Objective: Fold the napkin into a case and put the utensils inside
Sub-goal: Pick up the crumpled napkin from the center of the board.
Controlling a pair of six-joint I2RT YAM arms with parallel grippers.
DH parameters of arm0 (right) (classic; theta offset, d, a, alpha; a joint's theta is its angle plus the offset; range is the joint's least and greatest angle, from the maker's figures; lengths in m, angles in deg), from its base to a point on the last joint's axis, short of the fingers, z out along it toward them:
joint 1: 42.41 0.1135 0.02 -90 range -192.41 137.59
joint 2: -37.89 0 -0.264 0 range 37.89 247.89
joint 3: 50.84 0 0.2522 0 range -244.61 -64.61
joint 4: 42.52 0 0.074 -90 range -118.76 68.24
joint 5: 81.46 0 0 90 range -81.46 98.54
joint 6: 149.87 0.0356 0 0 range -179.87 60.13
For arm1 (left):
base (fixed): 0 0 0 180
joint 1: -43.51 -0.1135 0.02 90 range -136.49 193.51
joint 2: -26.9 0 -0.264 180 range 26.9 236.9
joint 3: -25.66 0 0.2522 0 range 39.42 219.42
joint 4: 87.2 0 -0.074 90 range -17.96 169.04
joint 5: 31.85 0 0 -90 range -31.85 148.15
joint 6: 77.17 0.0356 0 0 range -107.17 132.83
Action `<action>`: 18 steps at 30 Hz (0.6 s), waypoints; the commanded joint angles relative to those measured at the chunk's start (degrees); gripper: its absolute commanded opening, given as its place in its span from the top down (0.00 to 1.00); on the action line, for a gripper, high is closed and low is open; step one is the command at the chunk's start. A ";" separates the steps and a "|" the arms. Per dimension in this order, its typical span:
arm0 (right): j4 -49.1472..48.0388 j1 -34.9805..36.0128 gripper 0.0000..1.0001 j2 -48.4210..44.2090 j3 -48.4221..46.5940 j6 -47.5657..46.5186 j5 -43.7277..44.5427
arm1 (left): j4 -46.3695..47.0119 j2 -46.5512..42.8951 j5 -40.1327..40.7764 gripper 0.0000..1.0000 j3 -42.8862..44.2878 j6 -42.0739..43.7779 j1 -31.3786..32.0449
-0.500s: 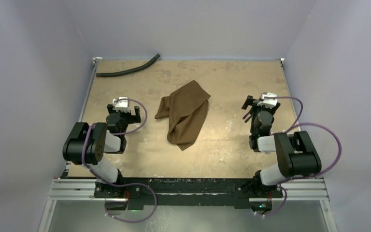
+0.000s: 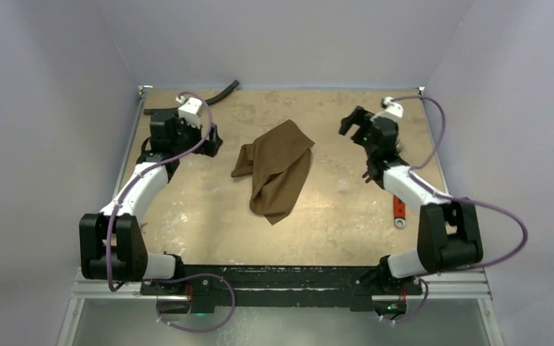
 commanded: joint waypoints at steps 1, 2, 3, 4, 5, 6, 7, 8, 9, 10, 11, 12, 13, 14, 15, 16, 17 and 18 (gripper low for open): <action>11.53 7.21 0.03 7.90 -10.75 -0.56 -3.92 | -18.64 1.66 -5.42 0.01 2.88 4.05 5.34; 11.96 8.44 0.06 9.59 -12.56 -0.47 -4.40 | -19.47 2.62 -3.89 0.01 3.35 4.50 7.34; 12.84 9.13 0.08 11.29 -14.18 -0.10 -4.55 | -20.08 3.79 -2.24 0.02 3.90 4.98 9.46; 13.49 9.67 0.10 13.41 -15.58 0.20 -5.08 | -20.57 4.97 -0.97 0.02 4.27 5.26 11.08; 13.79 10.09 0.11 15.05 -17.01 0.48 -5.92 | -21.27 6.30 -0.47 0.02 4.69 5.44 12.57; 14.04 10.40 0.13 16.57 -18.36 0.57 -6.61 | -22.02 7.52 -0.37 0.03 5.05 5.41 13.77; 14.49 10.77 0.14 17.95 -19.74 0.58 -7.28 | -22.65 8.61 -0.43 0.03 5.34 5.45 14.98; 15.02 11.10 0.16 19.38 -21.10 0.54 -7.87 | -23.27 9.47 -0.33 0.04 5.44 5.66 16.26; 15.62 11.33 0.17 20.59 -22.26 0.48 -8.25 | -23.50 10.06 0.17 0.05 5.36 5.79 17.36; 15.93 11.50 0.19 21.79 -23.14 0.51 -8.75 | -23.50 10.56 0.84 0.05 5.10 5.97 18.52; 16.09 11.62 0.20 22.78 -23.78 0.60 -9.65 | -23.38 11.00 1.47 0.05 4.89 6.27 19.55; 16.42 11.75 0.20 23.55 -24.37 0.73 -10.12 | -23.22 11.46 1.84 0.05 4.68 6.49 20.26; 16.77 11.93 0.21 24.23 -24.64 0.88 -10.46 | -23.15 12.06 1.92 0.05 4.61 6.87 20.87; 16.81 12.14 0.21 24.61 -24.59 1.06 -10.70 | -23.22 12.59 1.90 0.05 4.68 7.16 21.22; 16.73 12.45 0.21 24.64 -24.30 1.11 -10.67 | -23.43 13.20 2.04 0.05 4.91 7.52 21.53; 16.44 12.84 0.21 24.35 -23.68 1.14 -10.38 | -23.63 13.76 2.09 0.05 5.09 7.81 21.75; 16.00 13.14 0.21 23.89 -22.90 1.15 -10.03 | -23.81 14.24 1.93 0.05 5.22 8.12 21.93; 15.45 13.33 0.21 23.31 -22.02 1.22 -10.01 | -23.86 14.80 1.43 0.05 5.37 8.32 22.07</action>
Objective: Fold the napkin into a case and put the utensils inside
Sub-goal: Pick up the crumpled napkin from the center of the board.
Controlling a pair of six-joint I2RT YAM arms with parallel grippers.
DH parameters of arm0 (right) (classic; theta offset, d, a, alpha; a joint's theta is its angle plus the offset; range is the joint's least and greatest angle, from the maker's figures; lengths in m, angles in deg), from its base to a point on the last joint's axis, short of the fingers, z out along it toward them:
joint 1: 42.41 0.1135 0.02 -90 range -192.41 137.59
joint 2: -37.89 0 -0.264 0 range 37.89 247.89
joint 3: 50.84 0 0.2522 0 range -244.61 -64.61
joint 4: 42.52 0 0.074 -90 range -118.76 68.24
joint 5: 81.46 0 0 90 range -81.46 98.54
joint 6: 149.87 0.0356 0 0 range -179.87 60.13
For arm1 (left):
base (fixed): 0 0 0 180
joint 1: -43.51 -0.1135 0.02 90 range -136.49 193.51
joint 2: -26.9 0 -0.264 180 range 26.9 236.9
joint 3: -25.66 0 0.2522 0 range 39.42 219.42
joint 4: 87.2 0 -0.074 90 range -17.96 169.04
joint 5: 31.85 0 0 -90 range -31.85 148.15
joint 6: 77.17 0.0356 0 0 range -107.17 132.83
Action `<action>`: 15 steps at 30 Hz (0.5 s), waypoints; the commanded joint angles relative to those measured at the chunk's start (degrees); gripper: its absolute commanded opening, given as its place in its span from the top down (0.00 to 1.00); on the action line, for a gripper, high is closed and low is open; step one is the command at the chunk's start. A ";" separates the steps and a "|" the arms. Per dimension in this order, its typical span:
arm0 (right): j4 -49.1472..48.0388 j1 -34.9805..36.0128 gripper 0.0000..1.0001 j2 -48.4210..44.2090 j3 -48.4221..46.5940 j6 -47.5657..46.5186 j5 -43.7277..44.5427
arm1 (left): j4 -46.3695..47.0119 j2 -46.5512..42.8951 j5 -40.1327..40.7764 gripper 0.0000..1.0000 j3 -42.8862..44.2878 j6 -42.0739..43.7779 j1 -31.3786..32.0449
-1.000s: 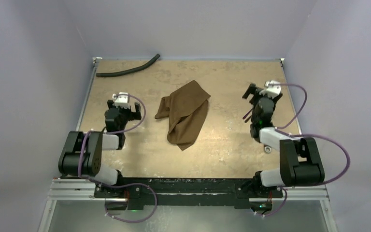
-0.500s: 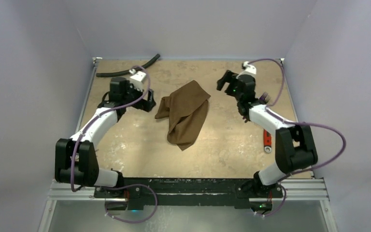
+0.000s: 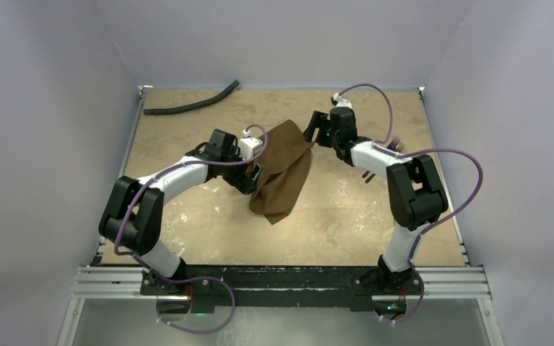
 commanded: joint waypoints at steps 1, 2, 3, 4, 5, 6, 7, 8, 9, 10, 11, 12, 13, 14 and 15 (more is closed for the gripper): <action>-0.59 1.40 0.20 -2.65 1.13 0.79 -0.97 | -0.83 2.12 -0.26 0.06 2.34 2.39 0.75; -0.90 1.48 0.20 -3.09 1.99 0.81 -0.99 | -0.80 2.94 -1.72 0.06 2.50 2.44 0.95; -1.02 1.44 0.20 -3.39 2.70 0.55 -0.96 | -0.83 3.67 -2.49 0.07 2.81 2.43 1.23; -1.22 1.43 0.20 -3.76 3.77 0.41 -0.92 | -0.76 4.39 -2.94 0.08 3.17 2.44 1.65; -1.55 1.46 0.20 -4.13 4.78 0.17 -0.90 | -0.66 5.09 -3.20 0.09 3.47 2.50 2.06; -1.90 1.44 0.20 -4.56 5.55 -0.08 -0.98 | -0.49 5.77 -3.55 0.09 3.84 2.65 2.33; -2.13 1.43 0.19 -4.95 6.22 -0.25 -1.05 | -0.44 6.51 -4.16 0.11 4.21 2.70 2.55; -2.17 1.44 0.19 -5.29 6.71 -0.40 -1.08 | -0.52 7.29 -4.89 0.14 4.76 2.74 2.71; -2.10 1.43 0.19 -5.65 7.02 -0.57 -1.21 | -0.74 7.98 -5.73 0.17 5.43 2.67 2.78; -2.02 1.43 0.19 -5.92 7.17 -0.67 -1.30 | -1.34 8.74 -6.99 0.21 6.17 2.56 2.79; -1.91 1.48 0.19 -6.06 7.11 -0.88 -1.43 | -2.27 9.38 -8.34 0.25 7.05 2.51 2.85; -1.66 1.44 0.19 -6.11 6.92 -1.07 -1.44 | -3.04 9.81 -9.63 0.27 7.63 2.40 2.92; -1.39 1.43 0.19 -5.99 6.54 -1.32 -1.43 | -3.62 9.86 -10.41 0.27 8.00 2.26 3.02; -1.12 1.43 0.19 -5.82 6.12 -1.57 -1.40 | -3.82 9.52 -10.89 0.26 8.00 2.27 3.11; -0.81 1.43 0.19 -5.52 5.59 -1.63 -1.55 | -3.71 8.83 -10.96 0.24 7.73 2.27 3.24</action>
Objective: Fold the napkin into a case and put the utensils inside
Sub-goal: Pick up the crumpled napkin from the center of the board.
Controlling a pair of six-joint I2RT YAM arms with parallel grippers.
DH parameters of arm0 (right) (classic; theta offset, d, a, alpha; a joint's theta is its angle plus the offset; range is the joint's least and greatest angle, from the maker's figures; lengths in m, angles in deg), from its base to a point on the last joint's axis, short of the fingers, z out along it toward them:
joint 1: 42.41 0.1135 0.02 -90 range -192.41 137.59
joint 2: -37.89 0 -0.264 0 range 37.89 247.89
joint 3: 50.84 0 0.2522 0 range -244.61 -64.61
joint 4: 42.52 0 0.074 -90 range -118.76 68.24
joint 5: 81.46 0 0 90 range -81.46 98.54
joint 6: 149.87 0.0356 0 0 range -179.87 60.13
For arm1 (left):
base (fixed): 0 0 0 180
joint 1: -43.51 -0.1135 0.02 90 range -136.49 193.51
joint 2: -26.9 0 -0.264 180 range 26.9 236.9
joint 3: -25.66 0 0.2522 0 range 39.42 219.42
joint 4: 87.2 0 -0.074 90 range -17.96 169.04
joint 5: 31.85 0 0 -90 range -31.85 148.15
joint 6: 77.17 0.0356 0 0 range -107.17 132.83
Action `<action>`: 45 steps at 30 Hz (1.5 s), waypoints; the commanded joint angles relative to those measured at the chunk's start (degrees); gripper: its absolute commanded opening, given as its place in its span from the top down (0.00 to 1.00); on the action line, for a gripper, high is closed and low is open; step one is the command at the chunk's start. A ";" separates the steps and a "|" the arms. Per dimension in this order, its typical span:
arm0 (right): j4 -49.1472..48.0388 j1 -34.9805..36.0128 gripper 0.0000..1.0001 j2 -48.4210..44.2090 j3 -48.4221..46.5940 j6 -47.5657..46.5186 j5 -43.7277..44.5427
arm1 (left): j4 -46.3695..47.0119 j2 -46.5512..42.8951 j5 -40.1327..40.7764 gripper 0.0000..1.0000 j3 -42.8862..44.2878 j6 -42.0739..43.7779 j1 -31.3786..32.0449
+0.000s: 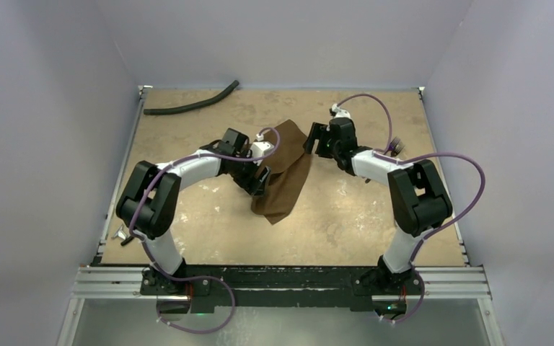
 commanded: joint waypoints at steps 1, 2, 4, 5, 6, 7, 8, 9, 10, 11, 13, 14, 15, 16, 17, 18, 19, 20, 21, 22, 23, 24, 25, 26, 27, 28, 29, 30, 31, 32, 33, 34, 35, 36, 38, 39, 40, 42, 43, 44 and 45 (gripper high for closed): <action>0.34 0.01 0.19 -2.19 -2.04 -1.30 -1.25 | -1.09 -1.83 -4.79 0.22 1.98 0.48 0.46; 0.45 0.06 0.19 -1.71 -2.56 -1.30 -1.33 | -0.65 -2.73 -4.59 0.20 1.59 0.50 0.46; 0.48 0.14 0.19 -0.82 -3.30 -0.95 -1.34 | -0.14 -3.88 -4.49 0.18 0.82 0.25 0.45; 0.41 0.25 0.19 -0.45 -3.64 -0.79 -1.34 | -0.02 -4.00 -4.47 0.18 0.57 0.18 0.45; 0.33 0.34 0.20 -0.04 -3.92 -0.60 -1.34 | 0.08 -3.88 -4.35 0.18 0.28 0.32 0.56; 0.31 0.55 0.20 0.30 -4.36 -0.40 -1.34 | 0.26 -3.64 -3.65 0.21 -0.16 0.49 0.55; 0.30 0.70 0.21 0.69 -4.73 -0.27 -1.34 | 0.62 -3.37 -2.86 0.24 -0.45 0.76 0.59; 0.37 0.86 0.21 0.98 -5.06 -0.10 -1.34 | 0.96 -3.15 -1.98 0.29 -0.79 0.94 0.55; 0.43 1.07 0.21 1.27 -5.42 -0.02 -1.34 | 1.25 -2.98 -1.02 0.35 -0.95 1.27 0.54; 0.59 1.26 0.21 1.57 -5.75 0.03 -1.34 | 1.61 -2.95 -0.29 0.42 -1.20 1.46 0.56; 1.01 1.51 0.22 2.07 -6.46 0.27 -1.34 | 1.64 -2.88 0.38 0.58 -0.98 1.64 0.54; 1.34 1.58 0.23 2.37 -6.86 0.52 -1.34 | 1.36 -2.90 0.40 0.66 -0.56 1.49 0.54; 1.58 1.67 0.23 2.61 -7.09 0.75 -1.34 | 0.86 -2.98 0.34 0.76 -0.08 1.28 0.56; 1.74 1.75 0.23 2.76 -7.35 1.00 -1.34 | 0.18 -3.12 0.29 0.85 0.69 1.28 0.57; 1.98 1.83 0.23 2.94 -7.62 1.22 -1.34 | -0.54 -3.26 0.65 0.94 1.67 1.42 0.55; 2.24 2.05 0.23 3.14 -7.88 1.45 -1.34 | -1.56 -3.52 1.73 1.00 2.94 1.77 0.54; 2.59 2.34 0.23 3.19 -8.12 1.56 -0.98 | -2.66 -3.94 3.23 1.00 4.92 2.26 0.54; 3.01 2.64 0.23 3.16 -8.36 1.59 -0.24 | -3.87 -4.39 5.27 1.00 7.18 2.96 0.54; 3.52 2.98 0.22 3.07 -8.59 1.65 0.35 | -5.17 -5.03 7.14 1.00 9.91 4.03 0.55; 4.11 3.14 0.21 3.00 -8.73 1.83 1.21 | -6.06 -6.02 8.72 1.00 12.39 5.09 0.59; 4.32 3.17 0.20 2.90 -8.61 2.03 1.56 | -6.51 -6.94 10.22 1.00 15.12 6.03 0.59; 4.34 3.18 0.19 2.74 -8.35 2.21 1.83 | -6.66 -7.82 11.84 1.00 17.00 7.06 0.55; 4.27 3.18 0.18 2.43 -8.15 2.29 1.96 | -6.89 -8.49 13.83 1.00 18.43 8.08 0.54; 4.17 3.18 0.17 2.26 -7.82 2.40 2.08 | -7.50 -8.91 15.32 1.00 19.65 9.02 0.54; 4.03 3.19 0.16 2.10 -7.55 2.37 2.21 | -8.26 -9.10 16.88 1.00 20.53 9.78 0.56; 3.82 3.23 0.14 1.83 -7.16 2.21 2.25 | -9.02 -9.22 18.44 1.00 20.85 10.36 0.57; 3.68 3.26 0.13 1.61 -6.91 1.70 2.46 | -9.74 -9.18 18.98 1.00 20.64 10.66 0.55; 3.50 3.31 0.13 1.25 -6.65 0.84 2.92 | -10.30 -9.18 19.78 1.00 19.90 10.81 0.54; 3.22 3.53 0.12 0.78 -6.22 -0.34 3.94 | -10.38 -9.24 20.31 1.00 18.67 10.81 0.54; 2.40 3.76 0.12 -0.35 -5.59 -3.09 5.14 | -10.34 -9.40 20.60 1.00 17.43 10.94 0.59; 1.06 4.07 0.11 -1.30 -4.43 -5.70 6.32 | -10.17 -9.62 21.08 1.00 16.33 11.05 0.55; -0.87 4.26 0.11 -2.44 -2.93 -8.77 6.58 | -9.88 -9.87 21.89 1.00 15.31 11.24 0.54; -3.17 4.31 0.11 -3.54 -1.45 -12.36 6.13 | -9.62 -10.17 22.92 1.00 14.67 11.62 0.53; -5.62 4.32 0.11 -4.57 0.28 -15.98 4.74 | -9.22 -10.54 24.34 1.00 14.06 12.07 0.60; -11.28 4.32 0.16 -7.13 4.34 -24.85 -1.57 | -8.40 -11.52 27.15 1.00 13.26 13.21 0.57; -14.04 4.40 0.17 -8.41 6.26 -28.90 -5.53 | -8.15 -11.93 28.13 1.00 13.07 13.77 0.53; -15.82 4.41 0.17 -9.53 7.57 -33.05 -9.97 | -8.03 -12.31 28.93 1.00 12.91 14.17 0.61; -17.16 4.58 0.18 -10.43 8.51 -39.68 -15.34 | -7.94 -13.29 29.64 1.00 12.60 14.82 0.54; -15.98 4.65 0.18 -9.91 7.53 -41.47 -15.16 | -7.93 -13.70 29.67 1.00 12.28 14.90 0.54; -13.85 4.69 0.18 -8.87 5.59 -42.97 -14.46 | -7.92 -14.06 29.62 1.00 12.14 14.91 0.59; -11.31 4.67 0.19 -7.32 3.31 -44.58 -14.43 | -7.92 -14.43 29.44 1.00 11.94 14.95 0.55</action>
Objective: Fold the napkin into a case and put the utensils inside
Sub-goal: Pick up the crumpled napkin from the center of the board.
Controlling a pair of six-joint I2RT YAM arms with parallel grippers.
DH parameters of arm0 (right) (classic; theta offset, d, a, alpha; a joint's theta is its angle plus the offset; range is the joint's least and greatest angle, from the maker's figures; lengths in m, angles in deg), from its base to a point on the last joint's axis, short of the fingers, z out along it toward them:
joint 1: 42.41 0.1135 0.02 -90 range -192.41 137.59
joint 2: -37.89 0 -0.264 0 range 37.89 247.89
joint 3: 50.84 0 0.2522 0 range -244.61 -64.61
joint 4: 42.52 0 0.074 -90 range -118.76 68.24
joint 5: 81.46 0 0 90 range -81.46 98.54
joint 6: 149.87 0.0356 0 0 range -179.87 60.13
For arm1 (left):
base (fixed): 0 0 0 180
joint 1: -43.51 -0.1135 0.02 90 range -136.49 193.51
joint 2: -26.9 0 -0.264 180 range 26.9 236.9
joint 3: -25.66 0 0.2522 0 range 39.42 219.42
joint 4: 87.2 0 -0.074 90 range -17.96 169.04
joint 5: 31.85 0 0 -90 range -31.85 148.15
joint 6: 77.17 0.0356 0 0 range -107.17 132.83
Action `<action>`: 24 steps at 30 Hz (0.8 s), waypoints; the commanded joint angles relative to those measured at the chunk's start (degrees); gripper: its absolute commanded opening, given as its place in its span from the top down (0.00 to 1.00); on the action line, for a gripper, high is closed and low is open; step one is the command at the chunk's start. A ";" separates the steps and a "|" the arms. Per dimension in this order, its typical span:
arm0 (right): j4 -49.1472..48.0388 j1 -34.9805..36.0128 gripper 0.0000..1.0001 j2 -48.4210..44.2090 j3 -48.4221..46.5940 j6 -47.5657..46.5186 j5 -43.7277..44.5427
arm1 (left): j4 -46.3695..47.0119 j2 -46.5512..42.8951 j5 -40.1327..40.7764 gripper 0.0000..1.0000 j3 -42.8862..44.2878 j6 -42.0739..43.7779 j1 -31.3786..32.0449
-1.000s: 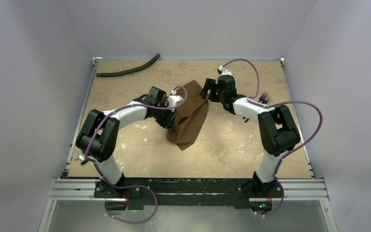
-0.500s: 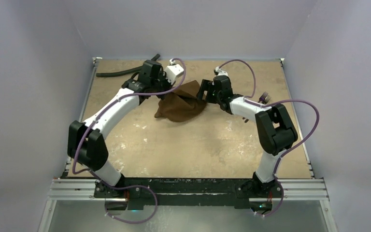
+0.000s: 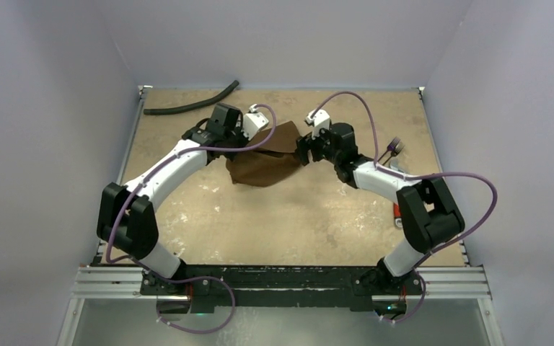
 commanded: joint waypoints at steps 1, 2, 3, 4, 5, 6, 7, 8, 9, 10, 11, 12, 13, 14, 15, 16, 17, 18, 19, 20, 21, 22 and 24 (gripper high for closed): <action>1.29 0.49 0.20 3.04 -6.96 -16.14 -7.47 | 1.19 -4.44 2.60 1.00 -0.81 1.87 0.15; 3.39 0.53 0.22 4.76 -9.06 -17.40 -8.58 | 1.29 -4.68 2.48 1.00 -0.99 1.74 0.11; 4.46 0.60 0.24 6.28 -10.87 -18.05 -8.95 | 1.32 -4.75 2.42 1.00 -1.21 1.75 0.13; 4.49 0.76 0.25 7.50 -12.00 -18.21 -8.59 | 1.39 -4.91 2.27 1.00 -1.44 1.75 0.15; 4.12 0.74 0.25 8.50 -12.59 -18.11 -8.38 | 1.52 -5.07 2.01 1.00 -1.71 1.68 0.12; 3.91 0.78 0.25 9.33 -13.15 -18.24 -8.40 | 1.70 -5.37 1.75 1.00 -1.99 1.62 0.11; 3.84 0.86 0.25 9.94 -13.46 -18.43 -8.52 | 1.94 -5.49 1.69 1.00 -2.17 1.44 0.11; 3.60 0.90 0.25 10.47 -13.62 -18.59 -8.83 | 2.08 -5.56 1.55 1.00 -2.27 1.35 0.13; 3.49 0.98 0.25 10.68 -13.64 -18.89 -9.33 | 2.12 -5.49 1.59 1.00 -2.28 1.29 0.11; 3.48 1.12 0.25 10.77 -13.47 -19.44 -9.94 | 2.30 -5.38 1.65 1.00 -2.38 1.30 0.11; 3.59 1.40 0.24 10.78 -13.22 -20.39 -10.40 | 2.48 -5.25 1.94 1.00 -2.43 1.40 0.11; 3.95 1.59 0.24 10.66 -12.96 -21.26 -10.78 | 2.73 -5.17 2.32 1.00 -2.50 1.55 0.11; 4.61 1.73 0.23 10.53 -12.60 -22.47 -11.29 | 3.04 -5.01 2.77 1.00 -2.72 1.75 0.11; 5.15 1.93 0.22 10.37 -12.18 -23.66 -11.56 | 3.29 -4.82 3.19 1.00 -2.79 1.96 0.15; 5.61 2.13 0.21 10.27 -11.70 -24.77 -11.48 | 3.40 -4.72 3.57 1.00 -2.89 2.22 0.11; 6.07 2.21 0.21 10.15 -11.30 -25.72 -11.26 | 3.54 -4.64 3.93 1.00 -3.02 2.59 0.12; 6.33 2.31 0.20 10.07 -10.91 -26.52 -10.82 | 3.87 -4.62 4.25 1.00 -3.17 2.85 0.11; 6.37 2.38 0.19 10.02 -10.61 -27.31 -10.10 | 4.06 -4.65 4.51 1.00 -3.29 2.97 0.11; 6.25 2.41 0.19 10.10 -10.35 -27.77 -9.36 | 4.25 -4.73 4.63 1.00 -3.47 3.18 0.11; 6.25 2.41 0.18 10.23 -10.35 -28.10 -8.65 | 4.41 -4.81 4.65 1.00 -3.56 3.25 0.09; 6.63 2.45 0.17 10.67 -10.64 -28.51 -7.94 | 4.73 -4.86 4.55 1.00 -3.92 3.30 0.02; 7.62 2.56 0.17 11.33 -11.24 -29.04 -6.85 | 5.05 -4.87 4.33 1.00 -4.17 3.39 0.03; 8.57 2.79 0.17 12.39 -11.63 -30.27 -5.35 | 4.85 -4.07 3.67 1.00 -3.77 3.44 0.03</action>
